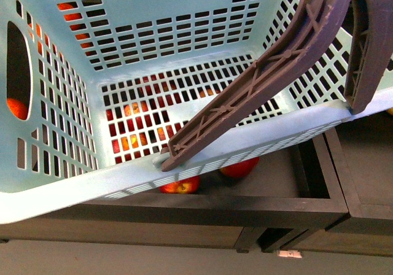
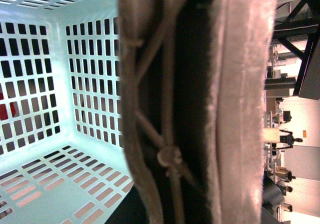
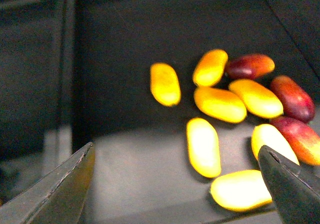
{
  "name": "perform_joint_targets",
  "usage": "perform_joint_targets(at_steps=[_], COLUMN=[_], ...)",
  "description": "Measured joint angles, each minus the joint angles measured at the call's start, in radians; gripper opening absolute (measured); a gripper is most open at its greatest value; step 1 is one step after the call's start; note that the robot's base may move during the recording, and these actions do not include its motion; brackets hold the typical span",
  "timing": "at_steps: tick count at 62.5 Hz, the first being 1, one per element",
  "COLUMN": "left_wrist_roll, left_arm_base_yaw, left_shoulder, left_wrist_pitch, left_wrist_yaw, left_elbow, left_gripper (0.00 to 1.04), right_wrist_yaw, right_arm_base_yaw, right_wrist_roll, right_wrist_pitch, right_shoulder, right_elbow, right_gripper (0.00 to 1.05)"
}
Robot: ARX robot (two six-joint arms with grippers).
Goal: Pick mango and avocado into basket
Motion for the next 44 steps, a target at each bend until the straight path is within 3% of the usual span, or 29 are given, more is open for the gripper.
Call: perform_joint_targets(at_steps=[21, 44], left_wrist_roll=[0.0, 0.0], left_arm_base_yaw=[0.0, 0.0], left_shoulder=[0.0, 0.0], left_wrist_pitch=[0.0, 0.0], left_wrist_yaw=[0.0, 0.0], left_elbow=[0.0, 0.0], left_gripper=[0.14, 0.14], right_wrist_yaw=[0.024, 0.016], right_arm_base_yaw=[-0.043, 0.024], right_wrist_roll=[-0.289, -0.27], right_wrist_pitch=[-0.282, -0.379], right_shoulder=[0.532, 0.743], right_elbow=[0.427, 0.658], right_gripper=[0.96, 0.96])
